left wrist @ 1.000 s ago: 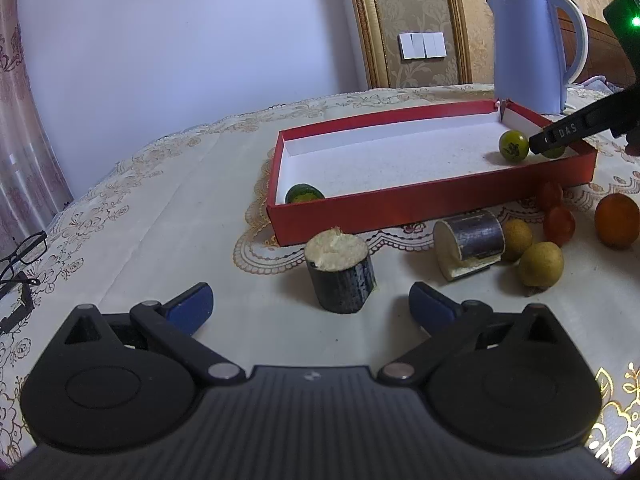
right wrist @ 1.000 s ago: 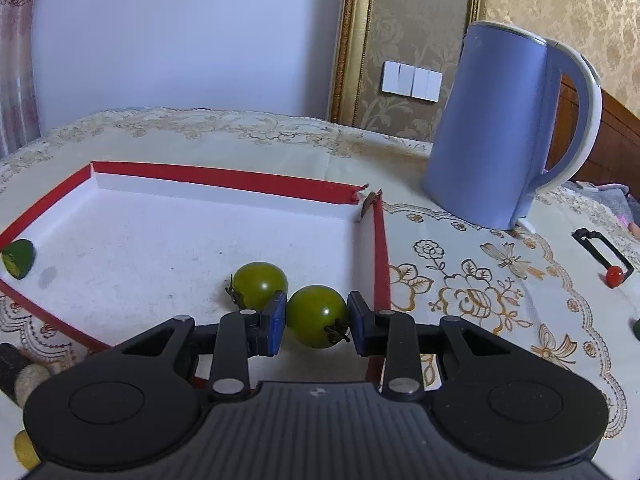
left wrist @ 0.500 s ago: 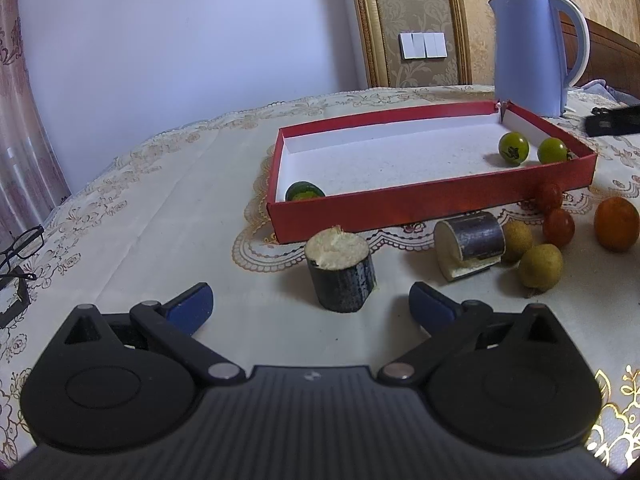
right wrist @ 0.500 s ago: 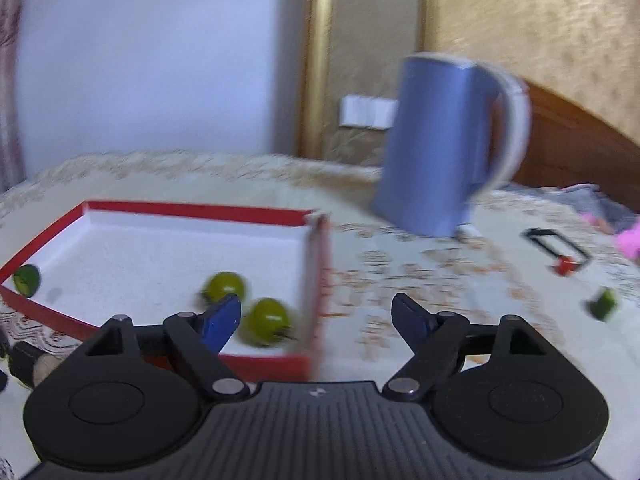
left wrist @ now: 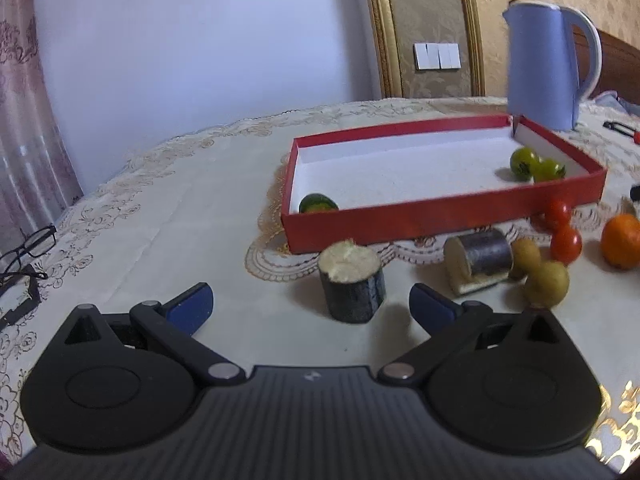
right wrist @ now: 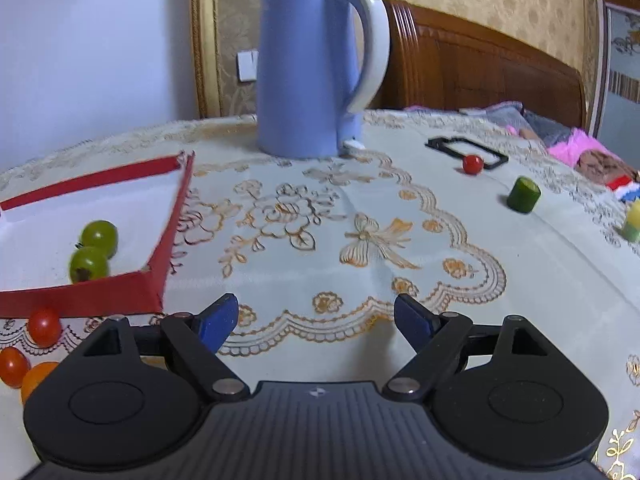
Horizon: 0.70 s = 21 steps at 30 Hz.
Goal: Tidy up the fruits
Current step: 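Close the left gripper on the dark eggplant slice, then carry the eggplant slice into the red tray and open the left gripper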
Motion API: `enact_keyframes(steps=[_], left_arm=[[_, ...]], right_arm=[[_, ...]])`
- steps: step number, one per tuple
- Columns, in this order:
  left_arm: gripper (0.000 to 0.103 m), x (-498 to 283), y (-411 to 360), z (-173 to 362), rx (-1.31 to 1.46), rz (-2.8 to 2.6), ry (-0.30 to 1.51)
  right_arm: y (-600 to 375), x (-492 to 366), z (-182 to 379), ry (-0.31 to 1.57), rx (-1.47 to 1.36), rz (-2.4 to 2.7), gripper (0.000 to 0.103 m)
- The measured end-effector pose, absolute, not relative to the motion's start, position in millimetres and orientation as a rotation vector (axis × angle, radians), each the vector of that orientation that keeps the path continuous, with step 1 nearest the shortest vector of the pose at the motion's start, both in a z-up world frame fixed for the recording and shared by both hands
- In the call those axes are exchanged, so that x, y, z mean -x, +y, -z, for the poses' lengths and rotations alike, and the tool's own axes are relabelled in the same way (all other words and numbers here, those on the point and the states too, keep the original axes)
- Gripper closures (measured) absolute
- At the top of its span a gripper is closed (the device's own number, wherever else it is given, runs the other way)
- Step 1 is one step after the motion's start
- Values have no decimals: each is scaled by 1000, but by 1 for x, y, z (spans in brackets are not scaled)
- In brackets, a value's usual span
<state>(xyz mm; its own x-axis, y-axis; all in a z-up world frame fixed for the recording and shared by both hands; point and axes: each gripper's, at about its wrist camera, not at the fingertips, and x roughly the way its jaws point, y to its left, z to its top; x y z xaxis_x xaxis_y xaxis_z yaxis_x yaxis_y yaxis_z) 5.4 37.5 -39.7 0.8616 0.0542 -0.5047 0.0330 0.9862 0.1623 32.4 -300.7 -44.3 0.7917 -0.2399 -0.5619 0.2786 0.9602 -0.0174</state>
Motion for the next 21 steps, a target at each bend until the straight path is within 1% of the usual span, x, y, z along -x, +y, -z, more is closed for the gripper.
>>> enact_keyframes(steps=[2,3,5,6,7,12,13,14,15,16,17,19,21], left_arm=[[0,-10,40,36,-118,6,549],[0,-13,40,35,-105,9,558],[5,-19,39,35,-122,-7,563],[13,-21,38,36,-132,-15,568],[19,-25,38,37,-132,-10,585],[28,-27,49,39,-74,14,603],[32,-26,49,39,-71,24,603],[34,-26,48,40,-72,34,603],[38,-25,47,39,-77,38,600],[45,-25,45,39,-84,45,596],[49,-24,43,39,-89,53,594],[65,-22,40,39,-89,73,592],[71,-21,37,39,-88,88,591]], right_arm=[[-303,-35,46,615,-78,293,18],[-304,-36,46,626,-79,294,16],[-303,-39,46,630,-66,300,11],[-304,-40,46,633,-65,305,8],[-306,-39,46,635,-75,302,6],[-306,-40,46,642,-80,291,4],[-306,-40,46,642,-81,291,4],[-306,-40,46,642,-81,291,4],[-306,-40,46,641,-81,291,4],[-306,-40,46,641,-81,291,4],[-307,-40,46,641,-81,290,4],[-307,-40,46,641,-81,290,4],[-307,-40,46,641,-81,290,4]])
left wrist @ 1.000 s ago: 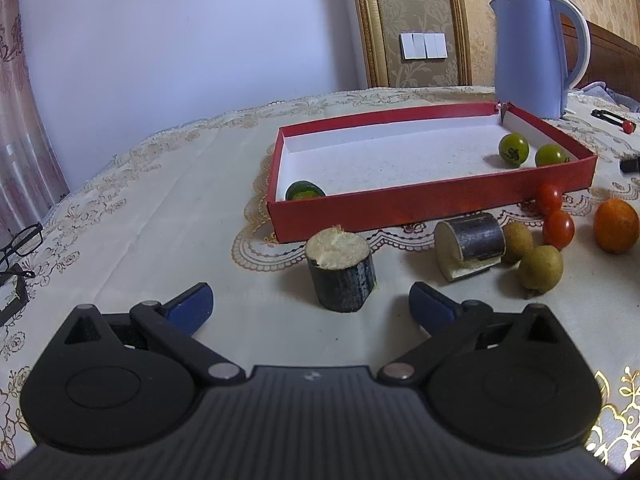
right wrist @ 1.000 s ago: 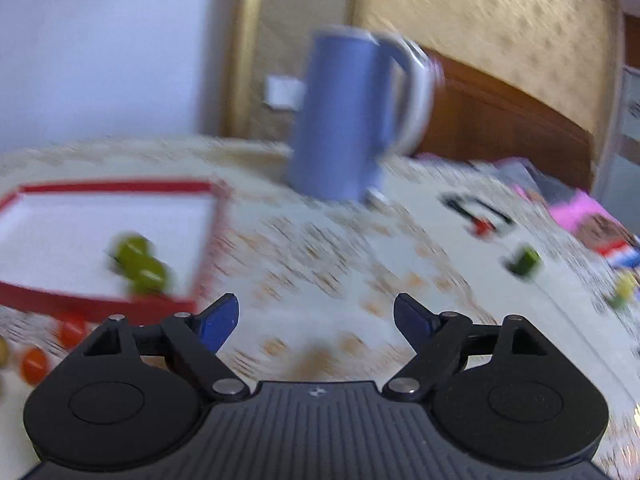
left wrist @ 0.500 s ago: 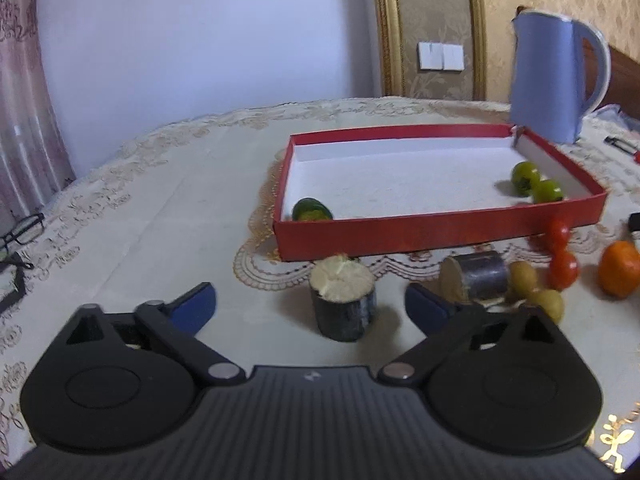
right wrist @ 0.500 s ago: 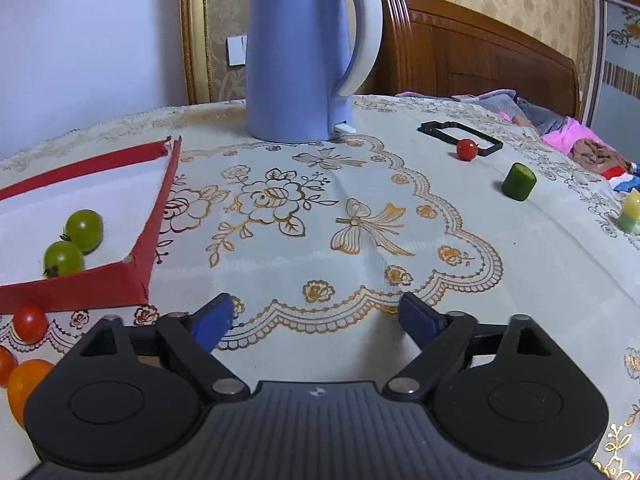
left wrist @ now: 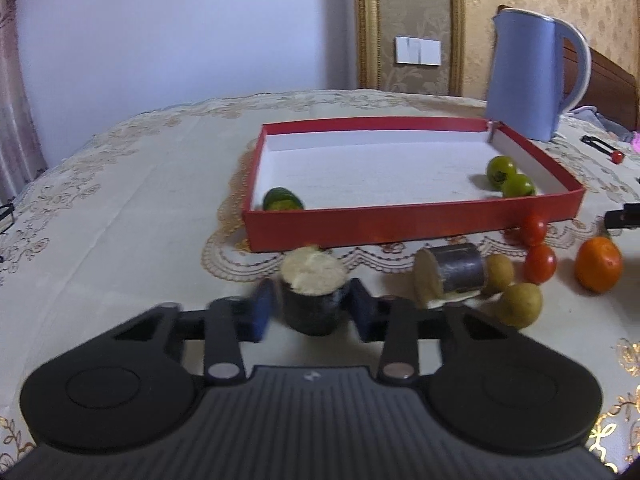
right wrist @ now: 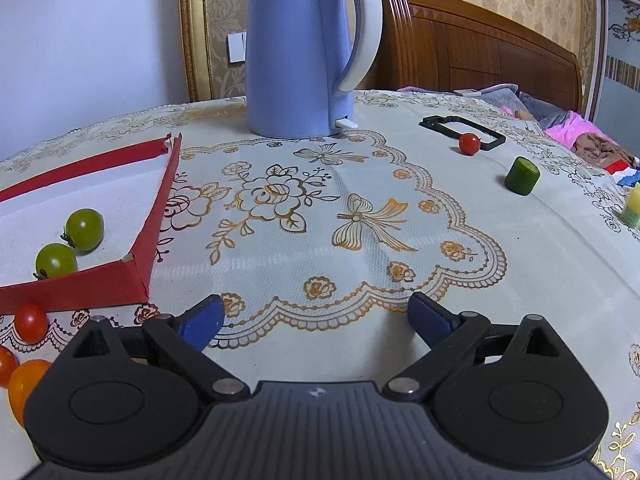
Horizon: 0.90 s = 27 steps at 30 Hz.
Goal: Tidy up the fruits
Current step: 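Carry the eggplant slice into the red tray and open the left gripper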
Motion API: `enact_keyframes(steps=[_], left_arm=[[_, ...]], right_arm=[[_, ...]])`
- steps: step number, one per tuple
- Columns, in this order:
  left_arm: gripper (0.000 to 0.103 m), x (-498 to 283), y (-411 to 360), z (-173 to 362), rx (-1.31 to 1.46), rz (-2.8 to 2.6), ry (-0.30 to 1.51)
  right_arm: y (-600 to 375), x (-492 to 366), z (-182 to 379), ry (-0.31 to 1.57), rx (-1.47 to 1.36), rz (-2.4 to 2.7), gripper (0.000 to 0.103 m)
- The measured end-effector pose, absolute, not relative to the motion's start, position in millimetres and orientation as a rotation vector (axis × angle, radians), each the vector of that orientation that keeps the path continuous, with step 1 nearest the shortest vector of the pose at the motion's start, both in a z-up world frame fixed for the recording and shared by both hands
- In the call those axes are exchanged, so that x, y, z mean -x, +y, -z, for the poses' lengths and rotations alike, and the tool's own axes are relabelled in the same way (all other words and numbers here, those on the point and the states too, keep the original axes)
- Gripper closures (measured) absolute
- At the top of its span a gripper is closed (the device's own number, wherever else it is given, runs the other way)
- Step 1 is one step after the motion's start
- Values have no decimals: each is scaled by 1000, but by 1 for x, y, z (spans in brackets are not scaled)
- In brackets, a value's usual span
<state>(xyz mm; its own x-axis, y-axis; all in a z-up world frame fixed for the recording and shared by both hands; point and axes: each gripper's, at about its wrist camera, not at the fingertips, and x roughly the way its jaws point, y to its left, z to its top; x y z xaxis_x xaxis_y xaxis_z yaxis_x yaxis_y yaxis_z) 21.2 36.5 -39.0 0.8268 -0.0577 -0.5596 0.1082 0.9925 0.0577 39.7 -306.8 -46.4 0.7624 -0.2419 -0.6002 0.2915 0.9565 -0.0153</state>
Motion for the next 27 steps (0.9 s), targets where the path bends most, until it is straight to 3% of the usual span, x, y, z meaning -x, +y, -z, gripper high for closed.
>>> enact_keyframes(steps=[15,27], left_arm=[[72,-28,32,7,-53,105,528],[72,-102,18,-13,-56,18,475]], right_arm=[[-307,-40,47,641,-81,290,4],[-307,-40,47,640,-81,290,4]])
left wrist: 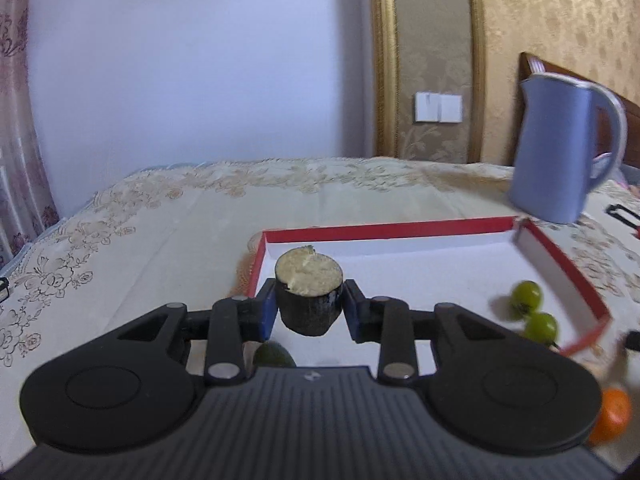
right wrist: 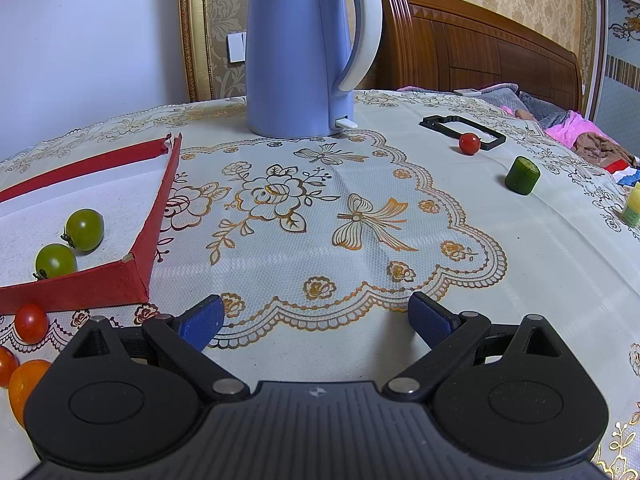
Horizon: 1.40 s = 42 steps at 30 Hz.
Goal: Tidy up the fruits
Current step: 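Carry the eggplant slice into the red tray and open the left gripper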
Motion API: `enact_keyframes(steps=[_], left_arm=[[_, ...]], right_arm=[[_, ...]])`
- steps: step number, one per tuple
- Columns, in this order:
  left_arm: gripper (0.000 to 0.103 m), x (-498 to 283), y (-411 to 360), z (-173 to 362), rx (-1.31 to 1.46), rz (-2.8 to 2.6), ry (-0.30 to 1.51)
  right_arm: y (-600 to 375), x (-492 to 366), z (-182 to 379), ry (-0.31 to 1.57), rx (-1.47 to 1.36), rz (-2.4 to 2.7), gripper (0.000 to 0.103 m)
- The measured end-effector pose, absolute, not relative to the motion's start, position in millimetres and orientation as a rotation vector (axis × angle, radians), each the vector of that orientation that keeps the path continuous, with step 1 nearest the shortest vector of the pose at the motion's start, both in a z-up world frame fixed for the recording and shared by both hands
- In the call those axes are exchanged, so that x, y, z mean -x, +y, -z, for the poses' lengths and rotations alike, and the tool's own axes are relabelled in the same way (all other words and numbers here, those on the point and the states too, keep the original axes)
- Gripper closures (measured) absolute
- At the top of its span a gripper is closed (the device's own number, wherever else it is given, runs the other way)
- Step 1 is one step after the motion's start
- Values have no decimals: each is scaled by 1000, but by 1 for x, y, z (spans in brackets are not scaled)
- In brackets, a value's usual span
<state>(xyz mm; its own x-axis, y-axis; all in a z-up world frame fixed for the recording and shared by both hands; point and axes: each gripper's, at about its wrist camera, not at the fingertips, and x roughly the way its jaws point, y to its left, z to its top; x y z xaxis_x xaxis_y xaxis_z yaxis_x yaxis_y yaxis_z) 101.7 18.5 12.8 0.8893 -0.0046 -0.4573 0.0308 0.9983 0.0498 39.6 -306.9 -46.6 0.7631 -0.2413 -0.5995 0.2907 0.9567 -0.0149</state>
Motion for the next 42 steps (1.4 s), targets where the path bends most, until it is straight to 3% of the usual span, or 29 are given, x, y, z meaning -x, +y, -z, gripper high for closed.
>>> enact_keyframes(steps=[17,20,24,27,31,42], left_arm=[[70,-155,22,31,-44,-17,602],[59,-153,22,32,-45,-14,593],[34,-142,21,25,-59,-18,554],[31,-130,23,18,-43,-1,531],[19,-104,24,10,-54,-27,467],[13,-49,52,8,-46,-76,478]], right_arm=[[-307,-40,47,640,-80,289,4],[-307,-40,47,640,-80,289,4],[-307,-40,47,640,-80,289,4],[-307,-40,47,640,-80,289,4],[-307,-40,47,640,-80,289,4],[-307,-40,47,639,-80,289,4]])
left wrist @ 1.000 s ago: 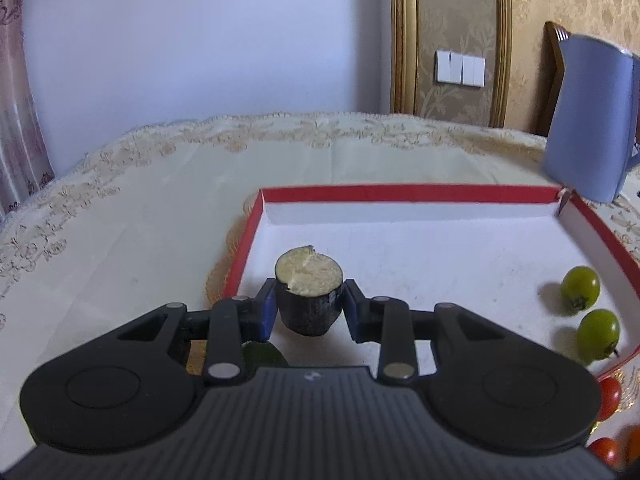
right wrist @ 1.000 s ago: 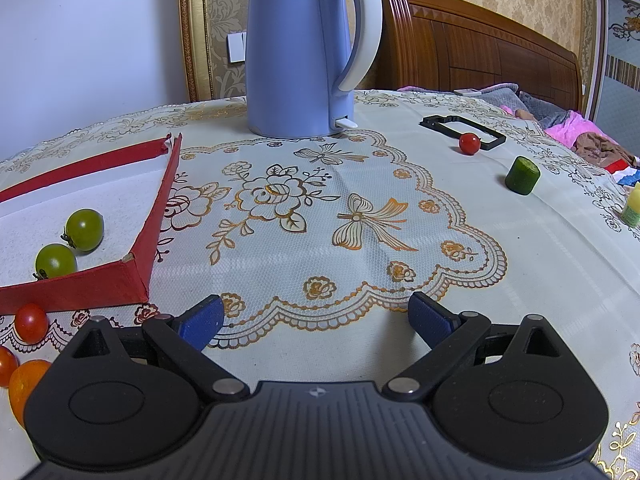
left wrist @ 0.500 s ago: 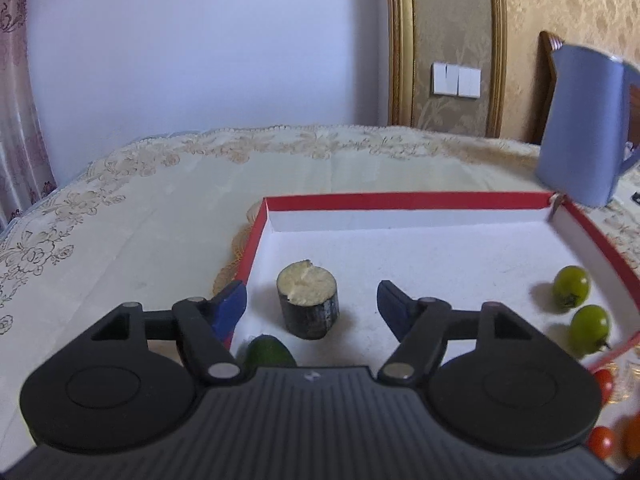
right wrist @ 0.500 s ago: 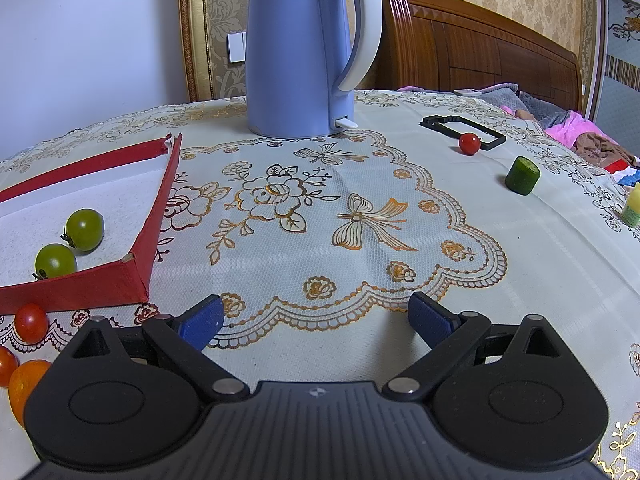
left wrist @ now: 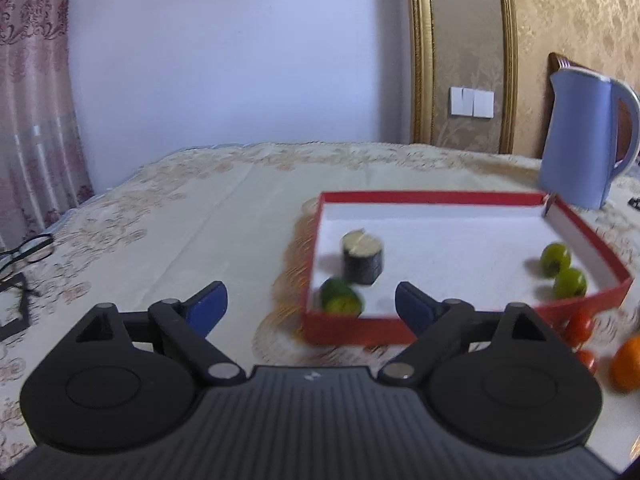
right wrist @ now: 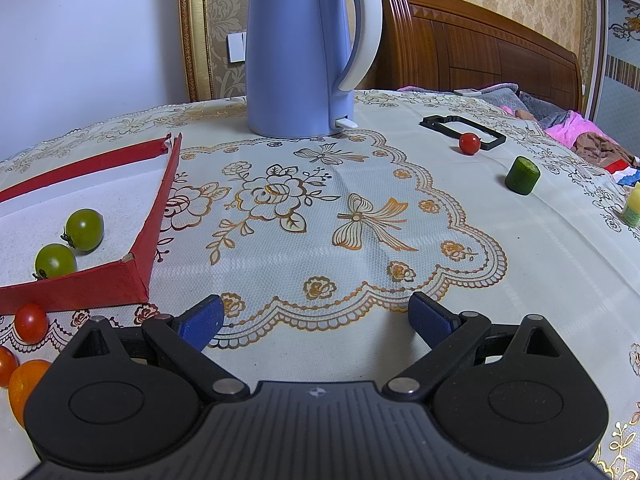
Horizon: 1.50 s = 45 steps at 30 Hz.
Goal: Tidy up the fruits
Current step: 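Carry the eggplant slice into the red tray and open the left gripper, then move the right gripper to the orange and close on it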
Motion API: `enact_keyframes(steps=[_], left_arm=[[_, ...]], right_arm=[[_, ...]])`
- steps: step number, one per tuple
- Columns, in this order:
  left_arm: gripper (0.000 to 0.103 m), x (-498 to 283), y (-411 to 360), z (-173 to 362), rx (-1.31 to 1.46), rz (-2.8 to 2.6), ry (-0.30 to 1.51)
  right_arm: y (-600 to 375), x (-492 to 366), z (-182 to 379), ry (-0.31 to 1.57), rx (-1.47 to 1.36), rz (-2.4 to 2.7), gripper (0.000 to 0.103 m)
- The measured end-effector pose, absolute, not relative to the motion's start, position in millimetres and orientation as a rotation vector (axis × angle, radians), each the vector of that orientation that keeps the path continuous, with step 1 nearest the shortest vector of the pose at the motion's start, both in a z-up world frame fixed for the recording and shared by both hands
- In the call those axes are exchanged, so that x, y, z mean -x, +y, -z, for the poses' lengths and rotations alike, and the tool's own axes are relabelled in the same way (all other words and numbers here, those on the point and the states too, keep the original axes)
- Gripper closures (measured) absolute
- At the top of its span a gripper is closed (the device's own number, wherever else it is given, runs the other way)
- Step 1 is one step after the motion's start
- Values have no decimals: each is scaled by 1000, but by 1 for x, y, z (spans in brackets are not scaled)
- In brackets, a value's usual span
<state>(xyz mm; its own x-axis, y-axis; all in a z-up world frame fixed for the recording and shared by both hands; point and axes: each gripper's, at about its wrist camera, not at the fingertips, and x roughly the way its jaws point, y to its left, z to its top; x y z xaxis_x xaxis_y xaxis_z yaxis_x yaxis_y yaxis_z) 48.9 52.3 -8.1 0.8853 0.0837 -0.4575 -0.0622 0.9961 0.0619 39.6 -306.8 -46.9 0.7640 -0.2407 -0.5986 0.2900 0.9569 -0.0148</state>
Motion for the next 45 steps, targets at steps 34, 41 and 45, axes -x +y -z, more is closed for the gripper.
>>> enact_keyframes(steps=[34,41,45], left_arm=[[0,-64,80,42,37,-111,671],[0,-63,80,42,37,-111,670],[0,-63,80,42,37,-111,671]], right_arm=[[-283,11,28,514,-153,67,4],[-233,26,25,529,-54,-62,4],[-215,22,32,536,3,-63,5]])
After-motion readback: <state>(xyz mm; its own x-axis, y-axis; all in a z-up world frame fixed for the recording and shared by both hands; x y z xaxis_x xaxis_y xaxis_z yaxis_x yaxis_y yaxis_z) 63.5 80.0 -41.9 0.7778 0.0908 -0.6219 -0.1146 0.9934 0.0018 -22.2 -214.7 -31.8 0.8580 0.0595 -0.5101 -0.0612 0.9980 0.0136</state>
